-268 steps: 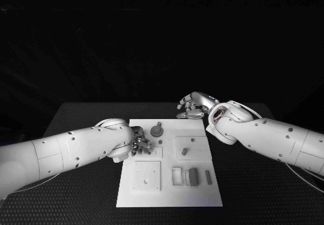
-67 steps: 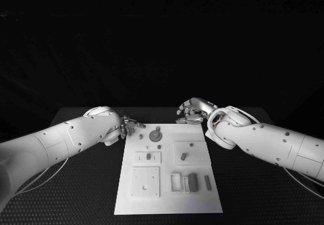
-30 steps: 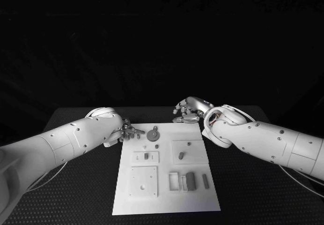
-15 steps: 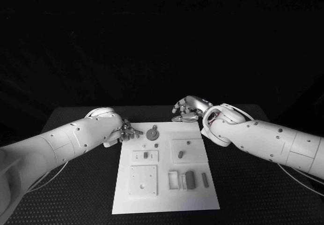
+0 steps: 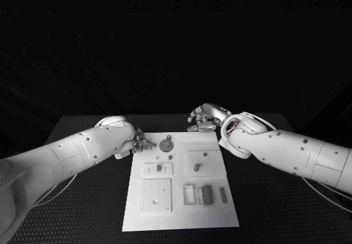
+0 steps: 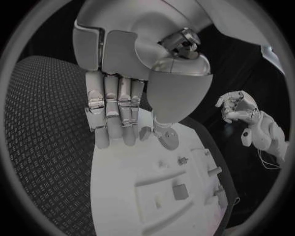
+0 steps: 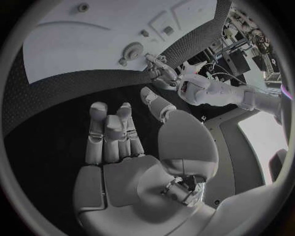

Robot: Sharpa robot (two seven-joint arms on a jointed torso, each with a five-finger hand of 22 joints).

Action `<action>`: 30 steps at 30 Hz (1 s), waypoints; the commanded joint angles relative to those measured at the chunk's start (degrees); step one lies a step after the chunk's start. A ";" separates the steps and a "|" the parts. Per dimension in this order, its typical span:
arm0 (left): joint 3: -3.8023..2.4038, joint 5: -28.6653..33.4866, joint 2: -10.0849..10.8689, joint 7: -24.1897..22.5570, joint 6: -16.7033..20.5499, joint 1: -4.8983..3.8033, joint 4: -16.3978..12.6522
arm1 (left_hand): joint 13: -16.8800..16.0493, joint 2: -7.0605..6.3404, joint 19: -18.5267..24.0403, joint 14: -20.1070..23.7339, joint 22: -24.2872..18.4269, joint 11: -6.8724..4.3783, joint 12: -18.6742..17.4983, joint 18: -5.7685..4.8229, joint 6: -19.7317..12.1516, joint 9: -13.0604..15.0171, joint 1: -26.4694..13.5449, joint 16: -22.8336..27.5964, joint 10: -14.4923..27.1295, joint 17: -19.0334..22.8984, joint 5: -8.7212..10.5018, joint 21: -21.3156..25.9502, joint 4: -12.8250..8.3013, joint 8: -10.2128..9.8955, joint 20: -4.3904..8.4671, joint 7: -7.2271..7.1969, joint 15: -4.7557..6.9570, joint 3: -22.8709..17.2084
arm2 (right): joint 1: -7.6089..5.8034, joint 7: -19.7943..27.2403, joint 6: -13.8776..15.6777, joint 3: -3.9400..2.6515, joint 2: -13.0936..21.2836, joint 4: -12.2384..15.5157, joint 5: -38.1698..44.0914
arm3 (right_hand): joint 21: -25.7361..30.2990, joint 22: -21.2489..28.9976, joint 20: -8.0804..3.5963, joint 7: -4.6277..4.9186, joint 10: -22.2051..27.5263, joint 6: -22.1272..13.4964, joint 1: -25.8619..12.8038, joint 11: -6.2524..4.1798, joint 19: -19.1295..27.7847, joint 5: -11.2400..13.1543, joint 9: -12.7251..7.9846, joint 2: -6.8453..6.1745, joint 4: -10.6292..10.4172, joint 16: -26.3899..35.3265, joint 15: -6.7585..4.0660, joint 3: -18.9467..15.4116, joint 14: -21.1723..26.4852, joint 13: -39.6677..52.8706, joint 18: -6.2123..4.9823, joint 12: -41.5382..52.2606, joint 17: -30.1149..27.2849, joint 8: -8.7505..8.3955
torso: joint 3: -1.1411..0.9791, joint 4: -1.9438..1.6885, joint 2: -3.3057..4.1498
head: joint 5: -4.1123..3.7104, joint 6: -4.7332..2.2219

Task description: Assemble the parts on the task board

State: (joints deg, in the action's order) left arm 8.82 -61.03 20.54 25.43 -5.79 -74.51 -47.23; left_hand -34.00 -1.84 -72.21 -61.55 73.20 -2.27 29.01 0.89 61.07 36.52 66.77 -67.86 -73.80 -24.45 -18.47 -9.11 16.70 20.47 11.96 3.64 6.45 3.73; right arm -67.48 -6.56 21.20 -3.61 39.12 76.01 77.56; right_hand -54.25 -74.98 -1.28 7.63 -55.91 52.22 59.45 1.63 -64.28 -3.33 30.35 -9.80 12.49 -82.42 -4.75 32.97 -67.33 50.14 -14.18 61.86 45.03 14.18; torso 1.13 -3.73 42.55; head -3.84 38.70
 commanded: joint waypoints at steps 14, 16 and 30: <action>-0.02 0.44 -0.23 -1.65 -0.03 0.01 0.17 | -0.06 0.61 -0.46 -0.12 0.23 0.36 0.37 -0.26 -0.14 -0.23 2.54 -0.43 0.00 0.17 -0.72 0.40 -0.06 0.46 -0.12 0.27 -0.14 0.84 | -0.01 0.19 -0.52 -0.03 -0.10 -0.02 0.55 | 0.24 -0.43 -0.31 0.41 0.21 -0.07 0.04 -0.03 -0.10 -0.01 -0.08 0.40 0.18 0.23 0.11 -0.07 0.24 -0.11 -0.82 0.20 -0.07 -0.22 | 0.05 -0.01 -0.04 | -0.17 -0.08; -0.03 0.56 -0.24 -1.62 -0.01 0.01 0.20 | -0.06 0.63 -0.47 -0.13 0.23 0.36 0.37 -0.26 -0.14 -0.23 2.57 -0.43 0.00 0.17 -0.72 0.40 -0.06 0.47 -0.12 0.27 -0.14 0.85 | -0.01 0.19 -0.51 -0.03 -0.10 -0.05 0.55 | 0.24 -0.43 -0.31 0.41 0.21 -0.07 0.05 -0.03 -0.10 -0.01 -0.08 0.40 0.18 0.23 0.11 -0.07 0.24 -0.12 -0.82 0.20 -0.07 -0.22 | 0.05 0.01 -0.01 | -0.17 -0.07; -0.04 2.85 -0.37 -1.56 -0.59 0.01 1.23 | 0.07 0.34 -0.78 -0.23 0.28 0.33 0.28 -0.24 -0.17 -0.74 -1.98 -0.39 -0.06 0.47 0.52 0.93 0.19 0.74 -0.08 0.24 -0.11 1.03 | -0.01 0.21 -0.50 -0.03 -0.16 -0.12 0.55 | 0.24 -0.43 -0.30 0.41 0.22 -0.07 0.01 -0.02 -0.10 -0.01 -0.09 0.35 0.21 0.23 0.12 -0.12 0.25 -0.14 -0.82 0.22 -0.08 -0.22 | 0.04 -0.02 0.00 | -0.19 -0.13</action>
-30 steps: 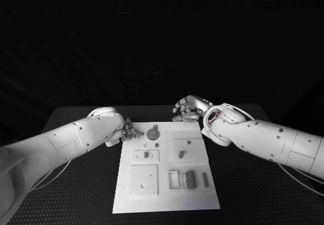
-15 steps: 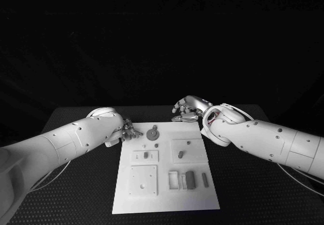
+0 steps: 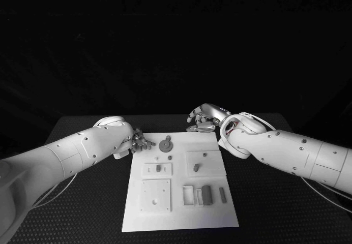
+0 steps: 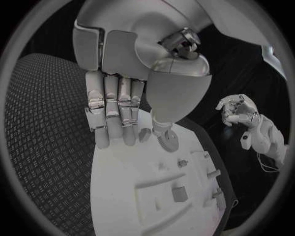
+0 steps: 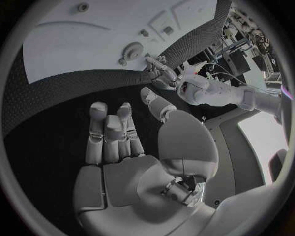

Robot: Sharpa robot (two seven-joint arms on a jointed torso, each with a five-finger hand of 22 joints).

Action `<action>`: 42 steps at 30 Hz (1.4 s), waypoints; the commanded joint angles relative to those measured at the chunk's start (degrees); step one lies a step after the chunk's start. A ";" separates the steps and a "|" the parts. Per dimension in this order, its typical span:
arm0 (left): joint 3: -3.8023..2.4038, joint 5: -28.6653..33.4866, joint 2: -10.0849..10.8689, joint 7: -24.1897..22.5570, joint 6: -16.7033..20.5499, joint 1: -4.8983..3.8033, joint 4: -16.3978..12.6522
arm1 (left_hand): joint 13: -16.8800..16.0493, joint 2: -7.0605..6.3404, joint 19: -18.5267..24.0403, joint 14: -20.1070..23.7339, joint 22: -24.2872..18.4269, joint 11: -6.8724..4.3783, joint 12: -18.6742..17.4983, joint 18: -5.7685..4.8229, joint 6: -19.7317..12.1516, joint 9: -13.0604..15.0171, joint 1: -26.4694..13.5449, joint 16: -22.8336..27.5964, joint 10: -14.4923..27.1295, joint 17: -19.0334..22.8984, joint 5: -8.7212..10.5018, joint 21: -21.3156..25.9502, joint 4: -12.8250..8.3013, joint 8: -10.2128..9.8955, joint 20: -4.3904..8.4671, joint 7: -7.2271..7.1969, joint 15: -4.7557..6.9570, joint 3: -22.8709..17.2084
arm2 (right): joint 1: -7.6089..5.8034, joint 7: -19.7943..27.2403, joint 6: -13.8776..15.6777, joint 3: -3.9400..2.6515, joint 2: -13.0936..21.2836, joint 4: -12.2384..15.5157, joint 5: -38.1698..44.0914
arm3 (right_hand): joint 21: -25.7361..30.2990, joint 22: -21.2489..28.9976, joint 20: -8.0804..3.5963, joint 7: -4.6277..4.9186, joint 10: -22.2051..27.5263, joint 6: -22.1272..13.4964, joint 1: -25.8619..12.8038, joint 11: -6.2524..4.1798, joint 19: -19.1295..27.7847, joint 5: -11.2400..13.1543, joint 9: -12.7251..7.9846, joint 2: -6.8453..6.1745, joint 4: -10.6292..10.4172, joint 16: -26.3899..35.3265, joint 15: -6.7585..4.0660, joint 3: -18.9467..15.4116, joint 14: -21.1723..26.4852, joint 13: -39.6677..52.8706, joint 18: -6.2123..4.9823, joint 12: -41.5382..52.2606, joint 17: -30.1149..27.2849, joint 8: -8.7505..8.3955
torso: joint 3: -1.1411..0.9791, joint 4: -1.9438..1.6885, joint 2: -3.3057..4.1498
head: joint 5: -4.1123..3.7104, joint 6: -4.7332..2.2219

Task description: Assemble the parts on the task board

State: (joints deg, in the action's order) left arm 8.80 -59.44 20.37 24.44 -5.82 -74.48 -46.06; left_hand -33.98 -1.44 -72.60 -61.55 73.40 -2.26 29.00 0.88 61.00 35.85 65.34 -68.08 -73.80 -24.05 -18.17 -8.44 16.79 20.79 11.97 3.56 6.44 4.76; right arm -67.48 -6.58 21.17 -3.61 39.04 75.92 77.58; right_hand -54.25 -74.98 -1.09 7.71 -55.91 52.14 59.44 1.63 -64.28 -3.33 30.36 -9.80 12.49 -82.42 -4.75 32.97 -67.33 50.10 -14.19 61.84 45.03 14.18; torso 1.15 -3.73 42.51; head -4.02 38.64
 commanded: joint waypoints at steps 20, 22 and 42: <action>-0.02 2.09 -1.05 -0.79 -1.32 0.10 1.01 | 0.05 0.28 -0.52 -0.18 0.47 0.31 0.36 -0.24 -0.19 -0.44 0.71 -0.34 -0.07 0.19 0.35 0.62 -0.06 0.74 -0.04 0.30 -0.05 -2.87 | 0.00 0.31 -0.59 -0.03 -0.28 -0.07 0.49 | 0.26 -0.43 -0.47 0.33 0.22 0.03 -0.07 -0.02 -0.11 -0.01 -0.11 0.37 0.18 0.24 0.12 -0.16 0.25 -0.12 -0.81 0.25 -0.11 -0.22 | -0.02 0.04 0.06 | -0.04 -0.02; -0.02 2.09 -1.11 -0.77 -1.31 0.16 1.14 | 0.04 0.49 -0.51 -0.16 0.55 0.32 0.37 -0.25 -0.22 -0.47 1.25 -0.37 -0.05 0.20 0.32 0.65 -0.09 0.78 -0.05 0.31 -0.06 -3.24 | 0.00 0.31 -0.57 -0.03 -0.28 -0.05 0.48 | 0.26 -0.43 -0.47 0.33 0.22 0.03 -0.07 -0.02 -0.11 -0.01 -0.11 0.38 0.17 0.23 0.12 -0.17 0.24 -0.13 -0.81 0.26 -0.11 -0.22 | 0.00 0.05 0.07 | -0.05 -0.02; -0.03 3.10 -0.85 -0.79 -1.56 0.21 1.39 | -0.19 0.62 -0.63 -0.05 1.74 0.40 0.61 -0.42 -0.49 -0.69 7.34 -0.82 0.00 0.26 4.86 1.16 -0.70 1.56 -0.19 0.40 -0.18 -12.88 | 0.00 0.36 -0.60 -0.03 -0.29 -0.14 0.38 | 0.28 -0.43 -0.47 0.33 0.22 0.05 -0.09 -0.02 -0.12 -0.01 -0.11 0.41 0.17 0.23 0.12 -0.18 0.24 -0.15 -0.81 0.28 -0.12 -0.22 | 0.01 0.00 0.02 | -0.13 0.28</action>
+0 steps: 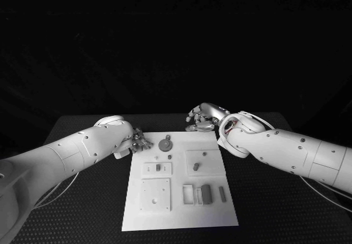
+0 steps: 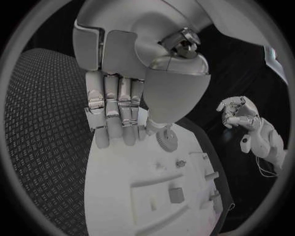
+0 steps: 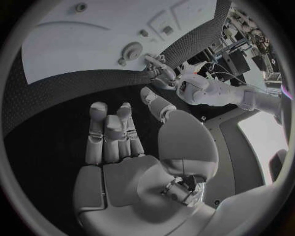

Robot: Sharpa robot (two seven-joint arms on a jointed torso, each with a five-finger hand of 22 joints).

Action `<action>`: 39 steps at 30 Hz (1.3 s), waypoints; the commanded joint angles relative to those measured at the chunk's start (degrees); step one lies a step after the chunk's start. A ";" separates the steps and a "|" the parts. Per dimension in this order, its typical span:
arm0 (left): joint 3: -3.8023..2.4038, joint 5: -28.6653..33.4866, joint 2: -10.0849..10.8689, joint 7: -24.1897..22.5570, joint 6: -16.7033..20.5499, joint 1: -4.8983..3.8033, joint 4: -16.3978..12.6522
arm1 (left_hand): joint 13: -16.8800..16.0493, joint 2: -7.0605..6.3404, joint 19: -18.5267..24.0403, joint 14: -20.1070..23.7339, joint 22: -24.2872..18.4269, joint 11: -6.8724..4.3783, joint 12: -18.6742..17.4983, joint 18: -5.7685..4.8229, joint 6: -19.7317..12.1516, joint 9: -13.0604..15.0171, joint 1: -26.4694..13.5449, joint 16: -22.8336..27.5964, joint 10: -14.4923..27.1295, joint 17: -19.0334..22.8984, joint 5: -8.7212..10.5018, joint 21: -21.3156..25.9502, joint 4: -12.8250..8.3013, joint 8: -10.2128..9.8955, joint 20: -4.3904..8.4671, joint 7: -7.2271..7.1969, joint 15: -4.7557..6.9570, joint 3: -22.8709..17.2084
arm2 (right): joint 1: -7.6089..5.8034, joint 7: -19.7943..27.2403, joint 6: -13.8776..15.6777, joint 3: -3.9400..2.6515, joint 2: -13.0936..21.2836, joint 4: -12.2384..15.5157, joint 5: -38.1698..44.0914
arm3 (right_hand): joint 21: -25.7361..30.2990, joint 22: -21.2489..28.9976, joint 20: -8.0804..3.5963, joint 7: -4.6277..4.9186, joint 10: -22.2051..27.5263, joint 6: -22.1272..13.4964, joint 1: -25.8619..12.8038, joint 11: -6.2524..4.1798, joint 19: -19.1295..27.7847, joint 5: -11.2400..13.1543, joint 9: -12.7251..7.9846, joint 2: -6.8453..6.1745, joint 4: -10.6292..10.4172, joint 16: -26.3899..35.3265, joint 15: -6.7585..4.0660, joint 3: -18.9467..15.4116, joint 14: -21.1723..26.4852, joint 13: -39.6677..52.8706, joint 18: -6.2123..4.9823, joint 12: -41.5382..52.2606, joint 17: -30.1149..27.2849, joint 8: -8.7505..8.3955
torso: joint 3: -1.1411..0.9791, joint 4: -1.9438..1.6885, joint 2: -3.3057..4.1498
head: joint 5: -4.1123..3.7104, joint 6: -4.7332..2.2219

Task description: Assemble the parts on the task board

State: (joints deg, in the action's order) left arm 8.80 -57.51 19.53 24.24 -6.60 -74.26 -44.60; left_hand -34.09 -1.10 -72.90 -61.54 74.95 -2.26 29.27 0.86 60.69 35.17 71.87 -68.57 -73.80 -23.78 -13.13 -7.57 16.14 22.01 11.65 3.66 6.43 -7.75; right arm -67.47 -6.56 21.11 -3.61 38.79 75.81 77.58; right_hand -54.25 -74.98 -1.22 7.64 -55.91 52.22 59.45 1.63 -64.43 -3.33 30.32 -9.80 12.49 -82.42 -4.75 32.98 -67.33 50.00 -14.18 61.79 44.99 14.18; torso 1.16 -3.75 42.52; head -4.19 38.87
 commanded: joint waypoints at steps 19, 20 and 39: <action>-0.26 16.94 2.51 -0.42 -2.05 -0.07 -1.65 | -0.45 4.48 -0.01 -0.07 1.12 0.23 0.73 -0.48 0.16 0.04 8.53 -0.93 -0.28 -0.19 1.52 0.44 -4.17 1.24 -0.04 0.09 -0.34 -1.69 | 0.00 0.30 -0.56 -0.03 0.36 -0.26 0.24 | 0.29 -0.43 -0.34 0.40 0.21 -0.02 -0.14 -0.03 0.03 -0.01 -0.08 0.44 0.15 0.23 0.11 -0.20 0.24 -0.07 -0.82 0.35 -0.09 -0.22 | -0.04 -0.06 -0.12 | 0.07 0.37; -0.30 17.35 2.93 -0.50 -1.76 -0.08 -2.16 | -0.46 4.53 -0.03 -0.12 1.13 0.21 0.77 -0.48 0.20 0.03 8.60 -0.96 -0.34 -0.20 1.58 0.42 -4.25 1.27 -0.04 0.07 -0.33 -1.69 | 0.00 0.30 -0.58 -0.03 0.43 -0.25 0.22 | 0.29 -0.43 -0.34 0.40 0.21 -0.02 -0.14 -0.03 0.03 -0.01 -0.08 0.43 0.15 0.23 0.11 -0.20 0.24 -0.08 -0.82 0.35 -0.09 -0.22 | -0.03 -0.09 -0.13 | 0.06 0.36; -0.32 9.07 14.80 0.74 4.81 -1.37 -22.09 | -0.60 4.48 -0.47 -0.79 1.24 -0.14 1.10 -0.48 1.00 -0.02 9.17 -1.38 -1.12 -0.39 1.81 0.05 -5.15 1.67 0.14 -0.28 -0.08 -1.55 | -0.01 0.30 -0.56 -0.03 0.86 -0.37 -0.10 | 0.31 -0.43 -0.33 0.40 0.21 0.01 -0.20 -0.03 0.03 -0.01 -0.09 0.43 0.12 0.24 0.11 -0.22 0.25 -0.10 -0.82 0.37 -0.10 -0.21 | 0.18 -0.75 -0.74 | 0.60 0.93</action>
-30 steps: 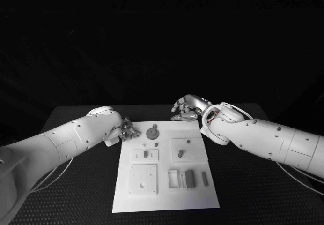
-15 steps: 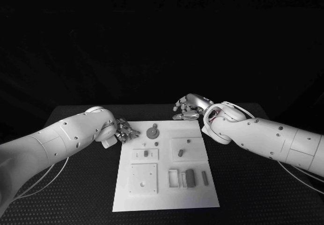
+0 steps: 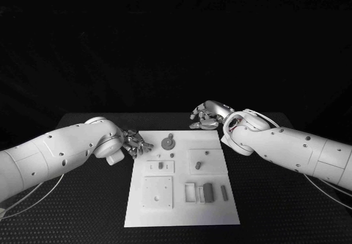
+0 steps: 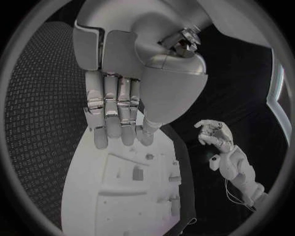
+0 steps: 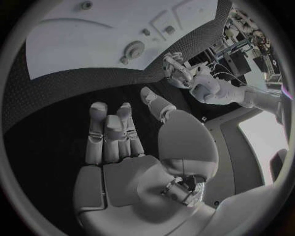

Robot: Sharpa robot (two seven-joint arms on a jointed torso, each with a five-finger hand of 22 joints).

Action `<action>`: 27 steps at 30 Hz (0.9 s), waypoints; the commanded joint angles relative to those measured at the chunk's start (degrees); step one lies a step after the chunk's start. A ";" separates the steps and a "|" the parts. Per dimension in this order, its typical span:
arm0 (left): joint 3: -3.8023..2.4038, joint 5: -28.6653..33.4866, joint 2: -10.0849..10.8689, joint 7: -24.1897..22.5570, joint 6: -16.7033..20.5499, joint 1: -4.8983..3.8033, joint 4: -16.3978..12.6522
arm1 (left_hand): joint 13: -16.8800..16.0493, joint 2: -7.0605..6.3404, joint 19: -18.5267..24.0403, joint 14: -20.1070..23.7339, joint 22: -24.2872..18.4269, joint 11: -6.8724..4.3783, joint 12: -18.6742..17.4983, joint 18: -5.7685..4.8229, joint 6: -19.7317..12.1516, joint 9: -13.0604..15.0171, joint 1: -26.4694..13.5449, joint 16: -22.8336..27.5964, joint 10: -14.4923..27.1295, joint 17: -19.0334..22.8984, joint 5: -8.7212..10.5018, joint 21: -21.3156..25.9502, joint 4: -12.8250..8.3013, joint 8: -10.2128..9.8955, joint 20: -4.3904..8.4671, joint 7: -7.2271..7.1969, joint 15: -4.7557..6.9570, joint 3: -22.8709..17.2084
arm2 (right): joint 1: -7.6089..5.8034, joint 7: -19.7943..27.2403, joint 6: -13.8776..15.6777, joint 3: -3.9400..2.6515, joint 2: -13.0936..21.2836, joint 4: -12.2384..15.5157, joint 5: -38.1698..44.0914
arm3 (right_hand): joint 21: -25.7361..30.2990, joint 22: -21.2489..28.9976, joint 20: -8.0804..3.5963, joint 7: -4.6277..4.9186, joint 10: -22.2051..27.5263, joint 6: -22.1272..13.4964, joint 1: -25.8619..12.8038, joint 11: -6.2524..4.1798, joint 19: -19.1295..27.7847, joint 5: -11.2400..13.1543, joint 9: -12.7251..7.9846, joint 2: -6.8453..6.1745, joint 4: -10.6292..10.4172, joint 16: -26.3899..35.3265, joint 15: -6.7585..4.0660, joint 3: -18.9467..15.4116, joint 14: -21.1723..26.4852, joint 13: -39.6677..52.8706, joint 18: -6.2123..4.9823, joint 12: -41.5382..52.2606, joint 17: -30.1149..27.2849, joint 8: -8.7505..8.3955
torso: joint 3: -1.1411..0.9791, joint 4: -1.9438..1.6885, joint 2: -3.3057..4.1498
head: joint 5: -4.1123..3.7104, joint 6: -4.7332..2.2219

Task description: Assemble the parts on the task board

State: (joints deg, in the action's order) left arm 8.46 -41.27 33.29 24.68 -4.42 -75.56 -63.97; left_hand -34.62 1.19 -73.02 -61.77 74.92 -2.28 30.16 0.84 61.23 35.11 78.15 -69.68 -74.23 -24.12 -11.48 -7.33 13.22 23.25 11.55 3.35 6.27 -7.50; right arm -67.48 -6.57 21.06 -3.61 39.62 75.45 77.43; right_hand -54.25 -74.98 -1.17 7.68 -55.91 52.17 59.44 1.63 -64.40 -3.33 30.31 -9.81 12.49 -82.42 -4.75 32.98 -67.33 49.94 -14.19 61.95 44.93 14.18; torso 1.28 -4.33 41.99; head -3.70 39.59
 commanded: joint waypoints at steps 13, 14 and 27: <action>2.35 -18.19 3.15 2.37 5.56 -0.02 -10.51 | -0.08 1.85 -1.00 -1.35 1.27 -0.46 0.38 -0.48 1.26 -0.21 2.87 -0.56 -1.54 -0.19 3.15 -0.70 -1.80 0.70 0.53 -0.30 0.37 -2.16 | -0.01 0.25 -0.98 -0.02 0.23 0.02 0.01 | 0.33 -0.43 -0.36 0.36 0.22 0.04 -0.33 -0.02 -0.01 -0.01 -0.09 0.42 0.03 0.25 0.11 -0.27 0.26 -0.07 -0.81 0.22 -0.06 -0.22 | 0.13 -0.23 -0.24 | 0.84 0.64; 2.57 -18.18 3.22 2.84 5.81 -0.02 -10.85 | -0.12 1.83 -1.13 -1.48 1.29 -0.52 0.46 -0.48 1.41 -0.21 2.86 -0.65 -1.70 -0.23 3.11 -0.81 -1.75 0.78 0.58 -0.36 0.42 -2.19 | -0.01 0.24 -0.98 -0.02 0.21 0.01 0.01 | 0.33 -0.43 -0.36 0.36 0.22 0.04 -0.33 -0.02 0.00 -0.01 -0.09 0.42 0.03 0.25 0.11 -0.27 0.26 -0.07 -0.81 0.22 -0.06 -0.22 | 0.11 -0.18 -0.20 | 0.88 0.63; 4.71 -18.73 2.87 6.05 4.16 0.04 -12.29 | -0.30 1.92 -1.58 -1.92 1.34 -0.76 0.79 -0.46 1.89 -0.11 2.59 -1.03 -2.17 -0.43 3.13 -1.23 -1.43 1.08 0.80 -0.60 0.68 -2.20 | 0.00 0.39 -1.29 -0.02 0.31 -0.01 -0.18 | 0.35 -0.42 -0.36 0.35 0.23 0.06 -0.38 -0.03 0.00 -0.02 -0.10 0.52 -0.04 0.26 0.11 -0.25 0.27 -0.09 -0.81 0.23 -0.07 -0.22 | 0.07 -0.14 -0.11 | 1.31 0.96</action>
State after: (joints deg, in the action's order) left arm 13.17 -59.02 36.44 29.09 -0.27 -75.48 -76.03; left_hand -34.86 1.06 -74.27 -62.97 74.91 -2.56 30.67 0.83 62.75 34.81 78.58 -70.34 -75.33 -24.46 -8.14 -8.27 13.45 23.28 12.37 2.86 6.45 -7.75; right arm -67.48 -6.57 20.54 -3.61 39.90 75.40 77.26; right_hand -54.25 -74.98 -1.08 7.57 -55.91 52.28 59.21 1.63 -64.31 -3.33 30.29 -9.57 12.49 -82.42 -4.75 32.98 -67.33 49.95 -14.19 61.90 44.94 14.18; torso 1.35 -4.45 41.85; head -2.41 40.50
